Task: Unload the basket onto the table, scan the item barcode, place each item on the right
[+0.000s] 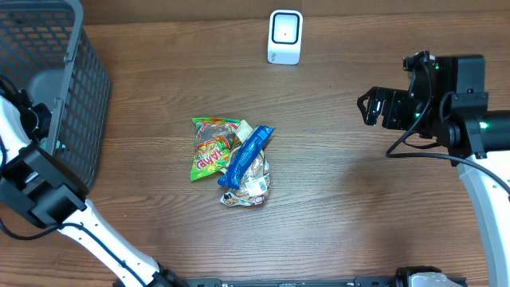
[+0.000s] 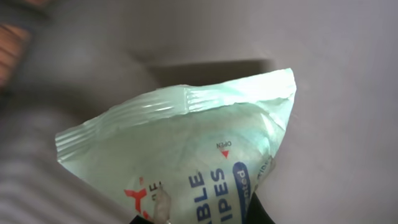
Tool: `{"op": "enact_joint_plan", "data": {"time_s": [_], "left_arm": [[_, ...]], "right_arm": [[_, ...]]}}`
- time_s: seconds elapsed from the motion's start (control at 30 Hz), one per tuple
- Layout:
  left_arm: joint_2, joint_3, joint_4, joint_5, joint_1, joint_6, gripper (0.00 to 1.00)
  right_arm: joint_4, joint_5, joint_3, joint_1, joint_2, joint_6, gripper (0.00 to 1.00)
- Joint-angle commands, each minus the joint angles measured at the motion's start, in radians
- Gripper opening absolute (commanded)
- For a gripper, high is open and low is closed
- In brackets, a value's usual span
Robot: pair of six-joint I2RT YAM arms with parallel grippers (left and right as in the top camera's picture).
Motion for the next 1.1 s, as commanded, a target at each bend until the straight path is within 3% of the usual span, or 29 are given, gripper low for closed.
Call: {"op": "enact_joint_plan", "data": {"time_s": [0.0, 0.27, 0.4, 0.57, 0.73, 0.87, 0.93, 1.07], "left_arm": [[0.023, 0.210, -0.096, 0.219, -0.019, -0.092, 0.04], [-0.026, 0.890, -0.463, 0.454, -0.055, -0.138, 0.04], [-0.161, 0.924, -0.565, 0.471, -0.147, -0.124, 0.04], [-0.283, 0.911, -0.565, 0.465, -0.360, -0.119, 0.04], [-0.389, 0.684, -0.565, 0.350, -0.567, -0.098, 0.04], [-0.439, 0.377, -0.565, 0.312, -0.746, -0.098, 0.04], [-0.423, 0.206, -0.562, 0.217, -0.837, -0.100, 0.04], [-0.406, -0.084, -0.499, 0.182, -0.926, -0.103, 0.04]], "right_arm": [[0.004, -0.002, 0.017, 0.003, -0.002, 0.000, 1.00], [0.016, -0.013, 0.017, 0.003, -0.002, 0.000, 1.00], [0.034, -0.037, 0.017, 0.003, -0.002, 0.003, 1.00], [0.026, -0.035, 0.017, 0.003, -0.002, 0.003, 1.00], [0.019, -0.035, 0.017, 0.003, -0.002, 0.003, 1.00], [0.026, -0.035, 0.017, 0.003, -0.002, 0.003, 1.00], [0.029, -0.035, 0.017, 0.003, -0.002, 0.003, 1.00], [0.026, -0.035, 0.017, 0.003, -0.002, 0.003, 1.00]]}}
